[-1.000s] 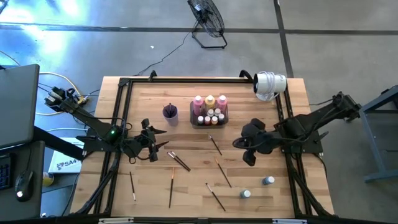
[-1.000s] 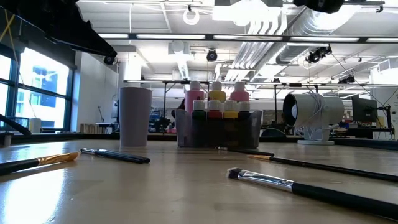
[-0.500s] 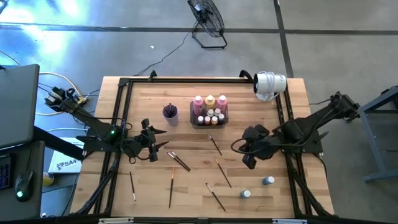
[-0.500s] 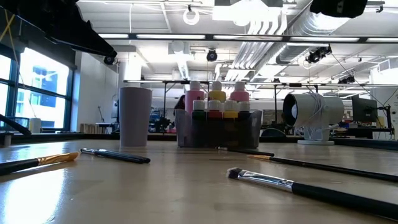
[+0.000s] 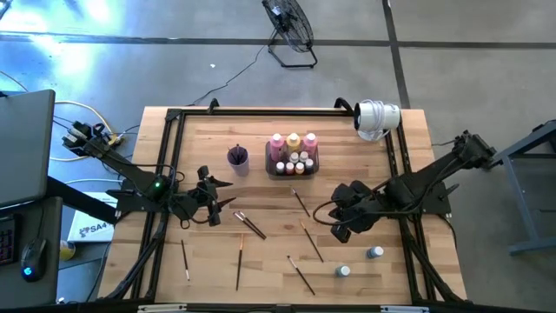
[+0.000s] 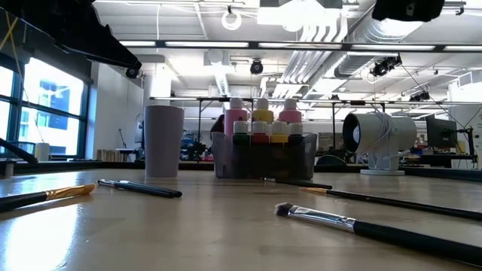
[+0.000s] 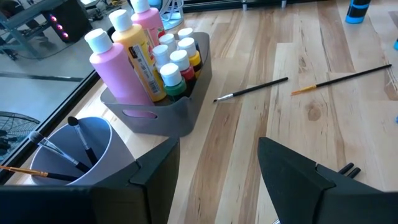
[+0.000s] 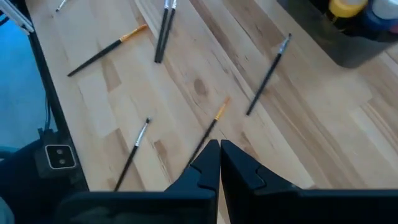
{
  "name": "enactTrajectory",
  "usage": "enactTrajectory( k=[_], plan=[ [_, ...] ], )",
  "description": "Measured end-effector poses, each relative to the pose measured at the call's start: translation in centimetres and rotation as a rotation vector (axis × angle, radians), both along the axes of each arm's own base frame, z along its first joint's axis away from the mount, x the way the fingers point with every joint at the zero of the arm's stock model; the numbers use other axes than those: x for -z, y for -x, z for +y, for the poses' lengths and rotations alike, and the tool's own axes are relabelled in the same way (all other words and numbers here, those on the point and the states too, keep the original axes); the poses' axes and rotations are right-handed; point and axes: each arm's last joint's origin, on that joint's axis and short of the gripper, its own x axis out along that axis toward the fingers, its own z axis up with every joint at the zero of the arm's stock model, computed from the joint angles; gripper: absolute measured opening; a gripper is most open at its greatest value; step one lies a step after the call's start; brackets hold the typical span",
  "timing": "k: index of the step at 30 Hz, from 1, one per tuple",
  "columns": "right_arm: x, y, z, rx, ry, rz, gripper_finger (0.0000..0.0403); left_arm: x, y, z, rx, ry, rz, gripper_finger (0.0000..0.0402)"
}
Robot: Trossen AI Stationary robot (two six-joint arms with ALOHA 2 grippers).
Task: Pick & Place Paint Supplies
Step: Put the small blue paint bottle into the gray bin
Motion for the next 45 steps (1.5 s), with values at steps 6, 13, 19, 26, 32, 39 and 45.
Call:
enactTrajectory(
  k=[6, 13, 19, 26, 32, 39, 45],
  plan=[
    [-1.7, -1.9, 1.7, -0.091, 0.047, -0.004, 0.0004, 0.0, 0.0, 0.0, 0.0, 0.0, 0.0, 0.0211],
    [-2.8, -1.4, 3.5, -0.123, 0.038, 0.042, 0.0004, 0.0, 0.0, 0.0, 0.0, 0.0, 0.0, 0.0211],
    [-2.6, -0.1, 4.9, -0.143, -0.001, 0.089, 0.0004, 0.0, 0.0, 0.0, 0.0, 0.0, 0.0, 0.0211],
    [-2.5, 0.9, 6.3, -0.11, -0.12, 0.131, 0.0004, 0.0, 0.0, 0.0, 0.0, 0.0, 0.0, 0.0211],
    [-2.5, 1.3, 6.8, -0.145, -0.201, 0.19, 0.0004, 0.0, 0.0, 0.0, 0.0, 0.0, 0.0, 0.0211],
    [-2.5, 1.2, 6.7, -0.091, -0.194, 0.169, 0.0004, 0.0, 0.0, 0.0, -0.001, 0.0, -0.001, 0.0211],
    [-2.5, 1.1, 6.6, -0.092, -0.157, 0.146, 0.0004, 0.0, 0.0, 0.0, -0.001, -0.001, -0.001, 0.0211]
  ],
)
